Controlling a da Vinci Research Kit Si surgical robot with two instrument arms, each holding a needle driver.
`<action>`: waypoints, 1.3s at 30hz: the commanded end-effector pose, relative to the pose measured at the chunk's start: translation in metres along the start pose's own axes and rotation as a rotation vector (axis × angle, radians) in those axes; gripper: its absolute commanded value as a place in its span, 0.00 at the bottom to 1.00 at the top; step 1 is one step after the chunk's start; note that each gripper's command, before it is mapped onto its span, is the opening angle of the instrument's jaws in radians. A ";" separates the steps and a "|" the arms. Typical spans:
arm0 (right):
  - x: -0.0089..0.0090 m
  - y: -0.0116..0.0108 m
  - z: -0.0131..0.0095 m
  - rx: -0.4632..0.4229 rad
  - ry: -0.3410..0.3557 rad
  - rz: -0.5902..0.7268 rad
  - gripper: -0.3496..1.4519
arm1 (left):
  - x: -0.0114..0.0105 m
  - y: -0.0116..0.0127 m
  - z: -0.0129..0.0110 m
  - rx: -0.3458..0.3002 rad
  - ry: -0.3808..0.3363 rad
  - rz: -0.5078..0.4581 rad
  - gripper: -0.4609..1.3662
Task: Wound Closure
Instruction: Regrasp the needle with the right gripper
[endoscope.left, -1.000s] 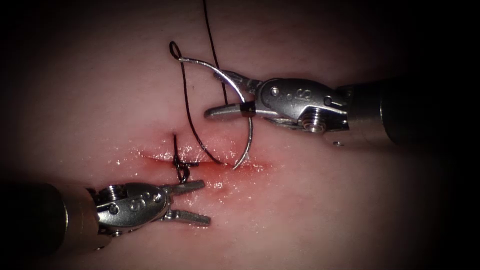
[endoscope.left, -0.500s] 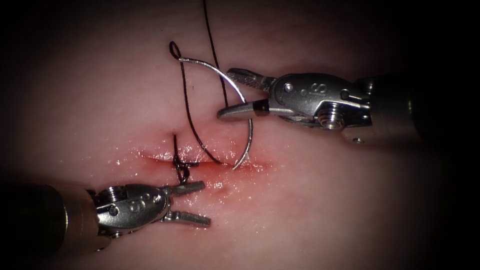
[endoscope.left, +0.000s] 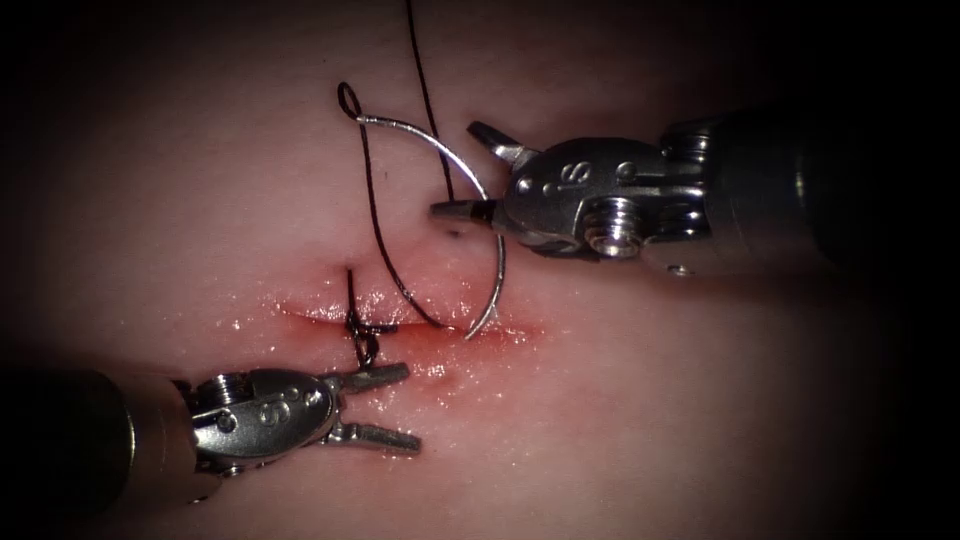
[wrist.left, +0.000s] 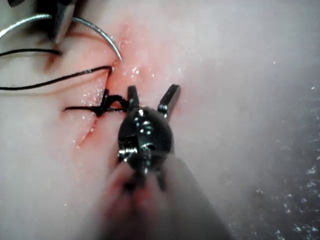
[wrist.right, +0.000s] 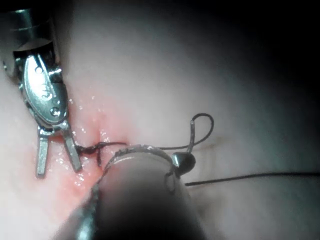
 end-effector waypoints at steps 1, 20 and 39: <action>0.0004 -0.0005 -0.0001 -0.013 -0.027 0.000 0.96 | 0.0000 0.0000 0.0000 0.002 0.000 0.000 0.52; 0.0007 0.0002 0.0028 -0.191 -0.263 -0.034 0.92 | -0.0002 0.0003 -0.0001 0.001 0.000 0.001 0.52; 0.0001 -0.0005 0.0046 -0.157 -0.327 -0.014 0.85 | -0.0004 0.0002 0.0000 0.005 0.001 0.003 0.52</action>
